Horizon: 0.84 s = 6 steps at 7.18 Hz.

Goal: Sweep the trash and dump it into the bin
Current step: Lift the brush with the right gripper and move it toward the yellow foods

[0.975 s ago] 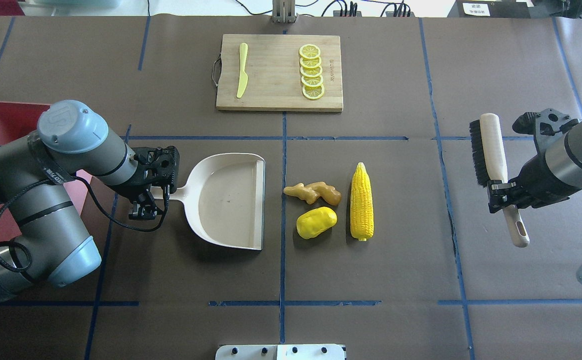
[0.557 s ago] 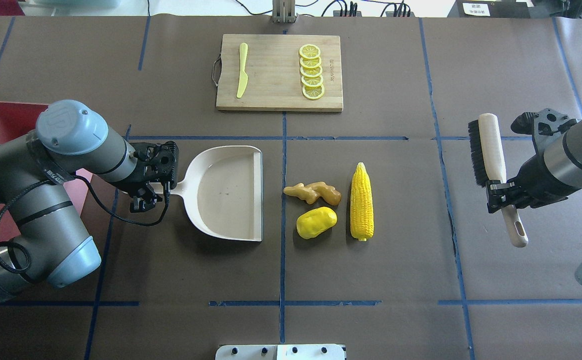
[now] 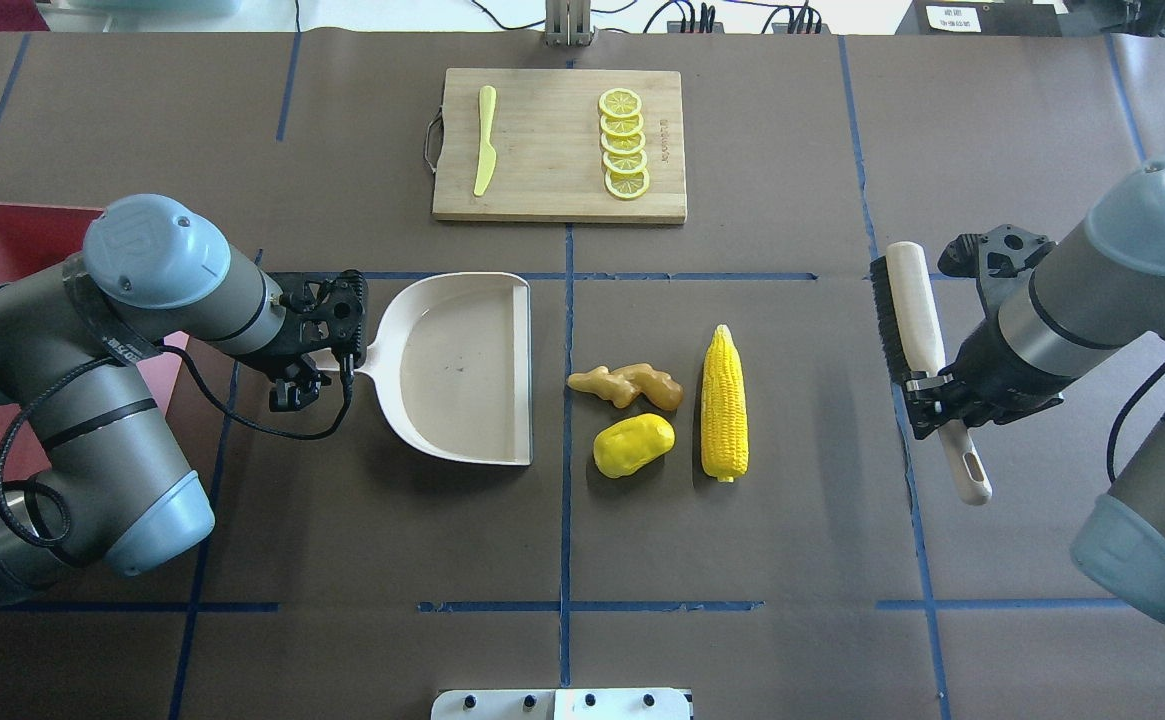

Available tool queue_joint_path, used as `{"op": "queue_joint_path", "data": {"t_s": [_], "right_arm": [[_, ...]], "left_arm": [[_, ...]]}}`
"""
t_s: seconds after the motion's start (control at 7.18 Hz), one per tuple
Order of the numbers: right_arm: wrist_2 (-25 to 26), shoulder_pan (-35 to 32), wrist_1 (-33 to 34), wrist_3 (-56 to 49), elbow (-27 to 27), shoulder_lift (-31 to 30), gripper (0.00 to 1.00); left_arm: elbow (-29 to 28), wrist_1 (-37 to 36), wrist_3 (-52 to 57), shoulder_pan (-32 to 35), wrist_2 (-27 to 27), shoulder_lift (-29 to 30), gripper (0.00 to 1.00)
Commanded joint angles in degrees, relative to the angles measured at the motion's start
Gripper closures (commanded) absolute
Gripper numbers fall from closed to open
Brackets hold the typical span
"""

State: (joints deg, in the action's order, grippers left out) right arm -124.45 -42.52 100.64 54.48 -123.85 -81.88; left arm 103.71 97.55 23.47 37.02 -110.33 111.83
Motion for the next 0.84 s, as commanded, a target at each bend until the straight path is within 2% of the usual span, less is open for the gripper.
{"op": "queue_joint_path", "data": {"t_s": [0.0, 0.14, 0.7], "right_arm": [[0.1, 1.8, 0.8, 0.0, 0.6, 1.5, 1.0], [0.2, 2.8, 0.8, 0.0, 1.8, 2.8, 1.0], [0.6, 6.6, 0.3, 1.1, 6.4, 6.2, 1.0]], "left_arm": [[2.2, -9.3, 0.0, -1.0, -0.1, 3.0, 1.0], [3.5, -13.6, 0.0, -1.9, -0.1, 3.4, 1.0], [3.5, -14.1, -0.3, -4.7, 0.0, 3.4, 1.0]]}}
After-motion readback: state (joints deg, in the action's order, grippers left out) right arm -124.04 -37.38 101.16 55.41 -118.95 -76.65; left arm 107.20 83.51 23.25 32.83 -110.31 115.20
